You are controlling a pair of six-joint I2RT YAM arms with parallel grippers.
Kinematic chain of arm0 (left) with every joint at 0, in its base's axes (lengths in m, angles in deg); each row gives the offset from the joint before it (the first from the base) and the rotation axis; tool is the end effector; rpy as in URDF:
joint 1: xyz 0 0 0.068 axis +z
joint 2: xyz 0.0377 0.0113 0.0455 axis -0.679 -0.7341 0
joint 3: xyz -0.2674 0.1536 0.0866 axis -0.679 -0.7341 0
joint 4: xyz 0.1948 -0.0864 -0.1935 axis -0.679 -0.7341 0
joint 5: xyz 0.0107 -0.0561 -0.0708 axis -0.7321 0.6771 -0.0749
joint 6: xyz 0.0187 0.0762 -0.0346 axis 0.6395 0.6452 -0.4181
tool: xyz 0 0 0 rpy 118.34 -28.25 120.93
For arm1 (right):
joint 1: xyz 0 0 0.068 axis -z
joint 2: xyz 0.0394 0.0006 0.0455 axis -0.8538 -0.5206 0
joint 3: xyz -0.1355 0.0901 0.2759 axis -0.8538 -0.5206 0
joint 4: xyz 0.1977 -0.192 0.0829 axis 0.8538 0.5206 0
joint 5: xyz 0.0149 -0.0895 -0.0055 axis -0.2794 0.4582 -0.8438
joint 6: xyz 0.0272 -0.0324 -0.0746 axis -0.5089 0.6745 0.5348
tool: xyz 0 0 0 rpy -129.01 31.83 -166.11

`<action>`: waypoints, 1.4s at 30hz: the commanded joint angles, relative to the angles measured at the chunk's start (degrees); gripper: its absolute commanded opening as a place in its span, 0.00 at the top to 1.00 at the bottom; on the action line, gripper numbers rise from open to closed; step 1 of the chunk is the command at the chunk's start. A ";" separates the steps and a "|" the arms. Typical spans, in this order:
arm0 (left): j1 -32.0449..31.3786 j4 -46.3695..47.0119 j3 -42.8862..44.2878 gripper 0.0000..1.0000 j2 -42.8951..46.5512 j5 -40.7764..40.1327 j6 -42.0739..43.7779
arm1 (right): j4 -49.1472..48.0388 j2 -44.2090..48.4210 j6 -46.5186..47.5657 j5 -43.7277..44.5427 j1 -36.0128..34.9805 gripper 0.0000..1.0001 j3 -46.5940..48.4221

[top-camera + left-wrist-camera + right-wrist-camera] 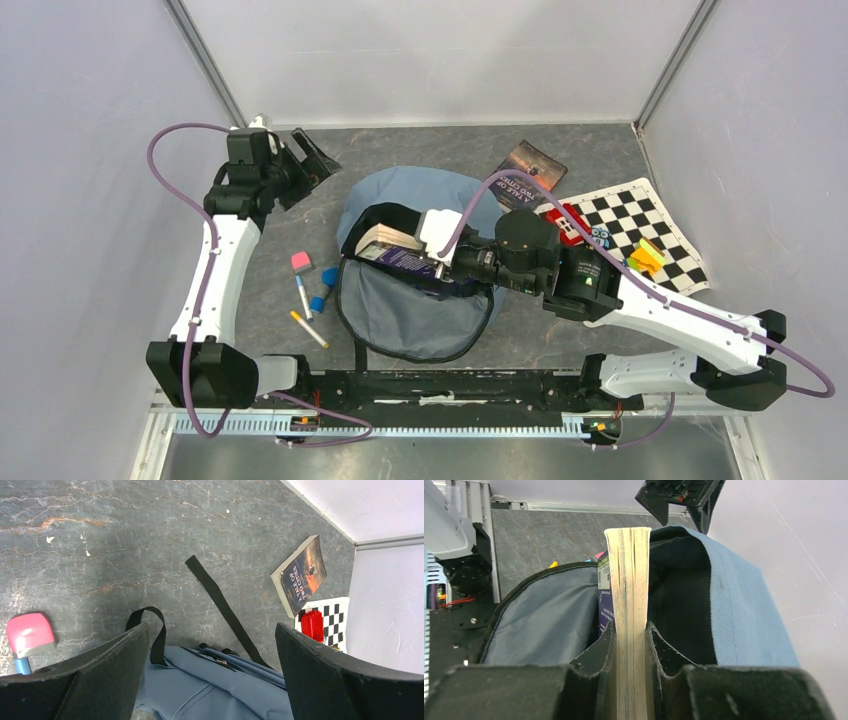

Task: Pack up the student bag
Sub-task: Place the book in the student bag.

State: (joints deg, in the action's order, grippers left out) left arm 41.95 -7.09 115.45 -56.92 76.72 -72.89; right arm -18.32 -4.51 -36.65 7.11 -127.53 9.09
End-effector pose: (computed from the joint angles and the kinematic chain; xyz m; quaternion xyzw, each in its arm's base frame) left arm 0.3210 -0.0196 0.4003 -0.2268 0.8511 -0.2337 0.4118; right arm 0.1112 0.2803 0.4793 -0.5143 0.5644 0.2646 0.5891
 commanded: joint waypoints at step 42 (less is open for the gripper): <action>0.73 2.53 -2.27 0.00 -1.59 0.97 2.92 | 2.66 -10.26 -4.22 12.91 -0.19 0.40 1.51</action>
State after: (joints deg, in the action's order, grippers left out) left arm 42.34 -6.80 113.03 -57.84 76.32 -71.81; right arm -13.05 -16.07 -40.91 18.65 -127.71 9.07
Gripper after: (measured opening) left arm 0.994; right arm 0.557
